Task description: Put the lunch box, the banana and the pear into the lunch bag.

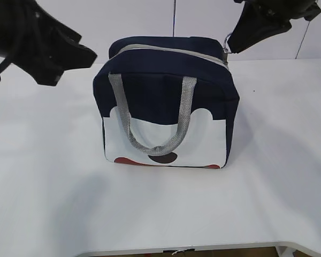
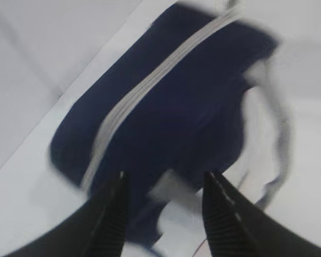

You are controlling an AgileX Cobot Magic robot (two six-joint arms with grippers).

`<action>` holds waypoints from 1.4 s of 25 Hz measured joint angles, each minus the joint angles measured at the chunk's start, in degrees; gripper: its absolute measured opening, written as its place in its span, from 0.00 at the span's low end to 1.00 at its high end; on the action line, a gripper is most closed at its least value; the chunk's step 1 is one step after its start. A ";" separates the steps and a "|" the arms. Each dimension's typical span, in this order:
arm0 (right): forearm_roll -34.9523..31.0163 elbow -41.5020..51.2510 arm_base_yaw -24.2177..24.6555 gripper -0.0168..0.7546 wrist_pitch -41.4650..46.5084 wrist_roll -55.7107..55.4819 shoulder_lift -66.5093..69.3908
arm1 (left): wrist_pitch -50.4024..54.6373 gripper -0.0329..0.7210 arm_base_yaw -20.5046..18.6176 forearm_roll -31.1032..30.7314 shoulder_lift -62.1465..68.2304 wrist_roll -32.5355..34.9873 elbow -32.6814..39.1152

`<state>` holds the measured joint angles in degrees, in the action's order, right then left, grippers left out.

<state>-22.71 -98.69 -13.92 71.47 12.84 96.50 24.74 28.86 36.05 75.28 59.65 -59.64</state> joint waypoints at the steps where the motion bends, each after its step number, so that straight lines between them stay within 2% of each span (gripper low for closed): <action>1: 0.00 0.00 0.00 0.05 0.00 0.00 0.00 | 1.40 0.48 0.35 3.59 0.00 4.37 -0.66; 3: 0.00 0.00 0.00 0.05 0.09 0.00 0.00 | 4.27 0.48 0.59 10.93 0.00 13.54 -1.82; 5: 0.00 0.00 0.00 0.05 0.09 0.00 0.00 | 6.84 0.48 0.59 14.65 0.82 20.02 -2.95; 9: 0.00 0.00 0.00 0.05 0.09 0.00 0.00 | 11.55 0.48 0.95 15.86 4.15 31.35 -3.77; 13: 0.00 0.00 0.00 0.05 0.09 0.00 0.00 | 11.20 0.49 2.88 15.86 7.28 38.31 -5.26; 20: -0.39 0.00 0.00 0.05 0.09 0.00 0.00 | 4.76 0.55 7.35 12.43 14.40 42.74 -8.78; 29: -0.64 0.00 0.00 0.05 0.09 0.00 0.00 | -3.60 0.55 7.96 11.29 17.91 42.85 -8.88; 32: -0.64 0.00 0.00 0.05 0.09 0.00 0.00 | -4.83 0.49 7.96 11.29 18.27 42.85 -8.88; 35: -0.66 0.00 0.00 0.05 0.09 0.00 -0.37 | -5.27 0.34 7.96 11.29 18.27 42.85 -8.88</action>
<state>-23.37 -98.69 -13.92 71.57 12.84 96.13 19.47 36.83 47.33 93.55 102.50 -68.52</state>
